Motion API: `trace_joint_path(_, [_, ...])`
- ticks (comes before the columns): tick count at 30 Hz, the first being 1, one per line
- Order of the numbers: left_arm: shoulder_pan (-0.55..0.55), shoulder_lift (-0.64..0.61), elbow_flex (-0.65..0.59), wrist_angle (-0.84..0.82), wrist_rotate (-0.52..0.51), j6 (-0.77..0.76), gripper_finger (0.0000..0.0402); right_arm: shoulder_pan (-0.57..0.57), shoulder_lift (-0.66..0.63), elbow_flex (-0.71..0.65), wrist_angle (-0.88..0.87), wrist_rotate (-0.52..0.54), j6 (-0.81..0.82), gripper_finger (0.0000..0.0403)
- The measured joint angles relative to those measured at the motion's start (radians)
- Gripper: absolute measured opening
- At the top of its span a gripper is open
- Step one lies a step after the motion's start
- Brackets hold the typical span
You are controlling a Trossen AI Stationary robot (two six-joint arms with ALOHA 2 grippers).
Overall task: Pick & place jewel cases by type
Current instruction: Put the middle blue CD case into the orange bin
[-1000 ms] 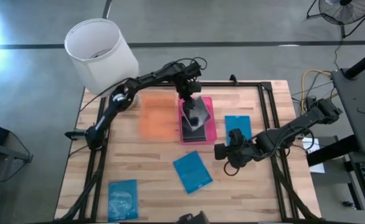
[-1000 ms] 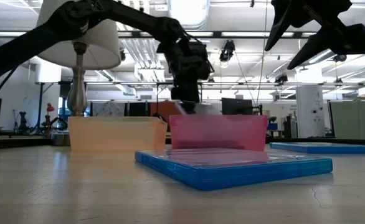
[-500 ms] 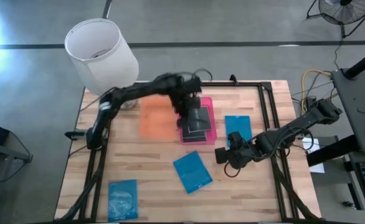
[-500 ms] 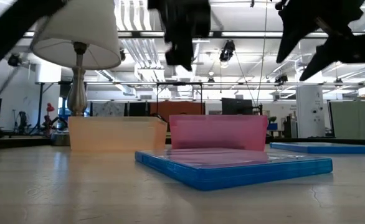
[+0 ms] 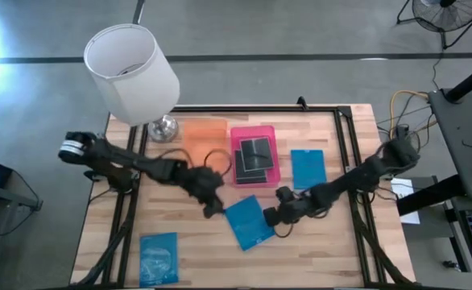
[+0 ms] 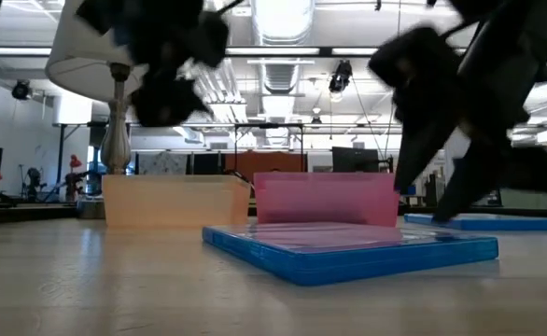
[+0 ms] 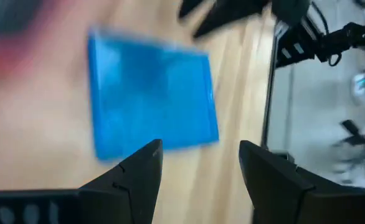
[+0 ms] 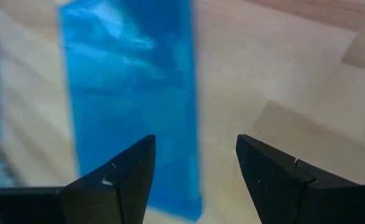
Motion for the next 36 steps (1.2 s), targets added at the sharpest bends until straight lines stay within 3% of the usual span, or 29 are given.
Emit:
trace_joint_path(3, [-0.067,-0.005,-0.136,0.153,-0.014,-0.159,0.0188,-0.018,0.072,0.016,0.009,-0.004,-0.019,0.0219])
trace_joint_path(7, [-0.136,0.047,-0.223,0.280,-0.071,-0.291,0.0175,-0.044,0.139,0.019,0.127,-0.081,-0.087,0.0219])
trace_joint_path(14, [-0.157,0.252,-0.238,0.487,-0.050,-0.366,0.0167,-0.064,0.261,0.021,0.382,-0.187,-0.091,0.0219])
trace_joint_path(20, [-0.180,0.395,-0.154,0.478,0.085,-0.369,0.0167,-0.065,0.344,0.048,0.464,-0.246,-0.043,0.0219])
trace_joint_path(29, [-0.228,0.404,-0.143,0.467,-0.015,-0.362,0.0167,-0.072,0.342,0.059,0.533,-0.223,-0.068,0.0219])
trace_joint_path(36, [-0.191,0.404,-0.122,0.489,-0.005,-0.289,0.0167,-0.070,0.384,0.207,0.441,-0.242,-0.179,0.0213])
